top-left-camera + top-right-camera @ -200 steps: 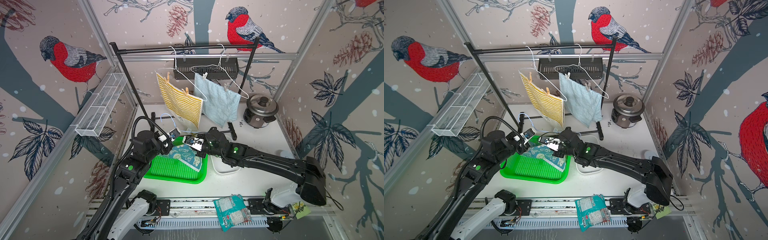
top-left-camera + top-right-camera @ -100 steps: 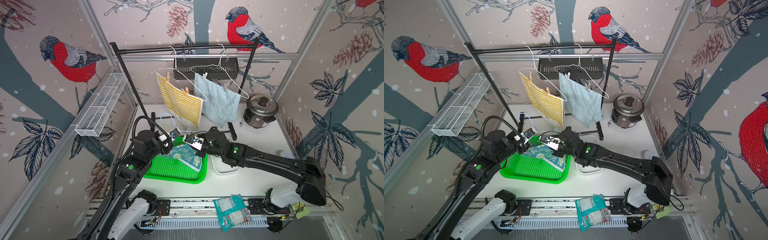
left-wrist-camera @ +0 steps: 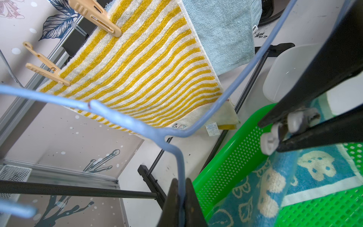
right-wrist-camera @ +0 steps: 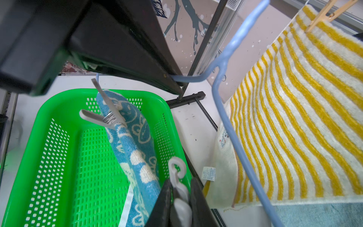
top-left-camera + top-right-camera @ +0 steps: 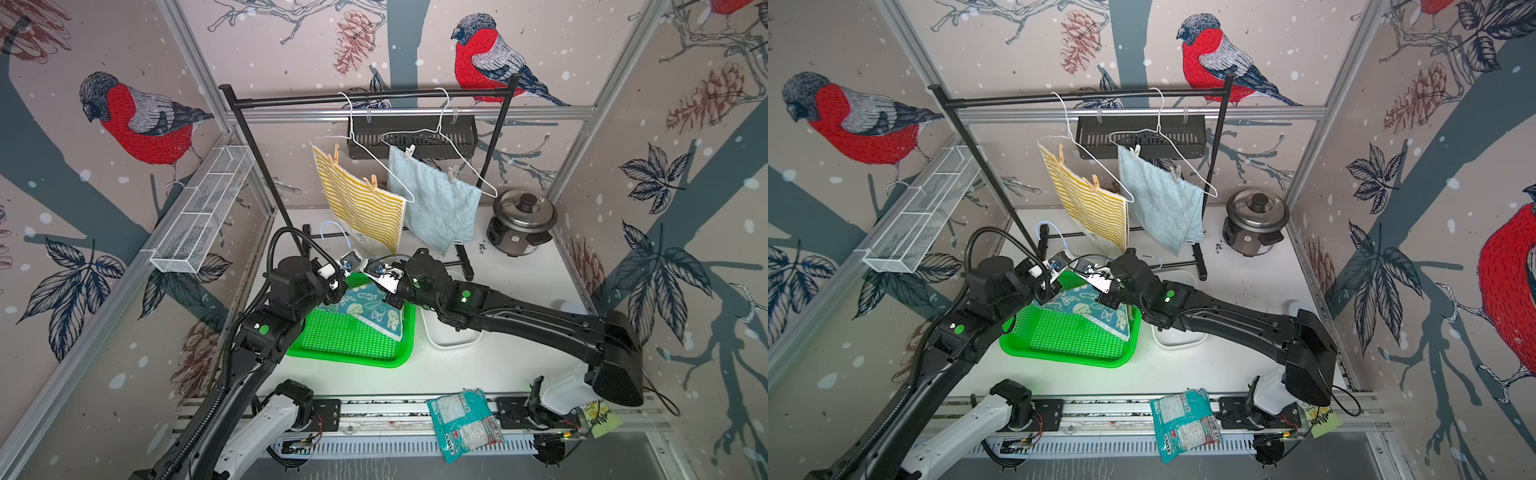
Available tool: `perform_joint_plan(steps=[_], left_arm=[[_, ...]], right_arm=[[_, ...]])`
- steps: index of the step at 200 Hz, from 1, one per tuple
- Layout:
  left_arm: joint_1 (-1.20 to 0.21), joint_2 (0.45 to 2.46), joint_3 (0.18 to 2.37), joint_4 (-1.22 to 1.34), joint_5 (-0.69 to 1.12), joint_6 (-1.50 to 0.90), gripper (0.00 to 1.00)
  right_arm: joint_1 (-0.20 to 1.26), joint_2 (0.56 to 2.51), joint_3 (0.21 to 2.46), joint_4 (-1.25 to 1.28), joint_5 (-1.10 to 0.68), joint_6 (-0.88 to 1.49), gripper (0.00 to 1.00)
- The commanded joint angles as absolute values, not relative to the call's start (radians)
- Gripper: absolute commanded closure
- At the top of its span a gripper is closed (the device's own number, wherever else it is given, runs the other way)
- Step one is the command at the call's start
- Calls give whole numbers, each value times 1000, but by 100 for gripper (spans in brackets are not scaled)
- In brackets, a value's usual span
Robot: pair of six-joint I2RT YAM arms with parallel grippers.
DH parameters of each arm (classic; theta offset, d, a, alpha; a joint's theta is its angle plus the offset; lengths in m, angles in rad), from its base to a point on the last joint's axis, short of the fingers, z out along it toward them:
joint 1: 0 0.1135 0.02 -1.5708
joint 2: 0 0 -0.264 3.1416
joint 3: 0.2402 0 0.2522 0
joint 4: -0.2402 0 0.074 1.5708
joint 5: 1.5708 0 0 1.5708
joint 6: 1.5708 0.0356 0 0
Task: Remove the clothespins securing towels to the hanger
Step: Remove the clothespin from the hanger.
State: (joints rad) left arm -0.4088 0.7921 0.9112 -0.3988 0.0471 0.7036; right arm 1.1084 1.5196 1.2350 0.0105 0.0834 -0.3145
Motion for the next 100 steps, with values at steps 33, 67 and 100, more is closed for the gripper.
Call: perform_joint_plan(steps=[33, 67, 100], left_arm=[[-448, 802, 913, -379, 39, 703, 100], [-489, 812, 917, -374, 8, 689, 100], [-495, 822, 918, -367, 8, 665, 100]], right_arm=[[1114, 1491, 1214, 121, 76, -277, 96], [1117, 1492, 1197, 180, 123, -249, 97], [1123, 1486, 1172, 263, 198, -229, 98]])
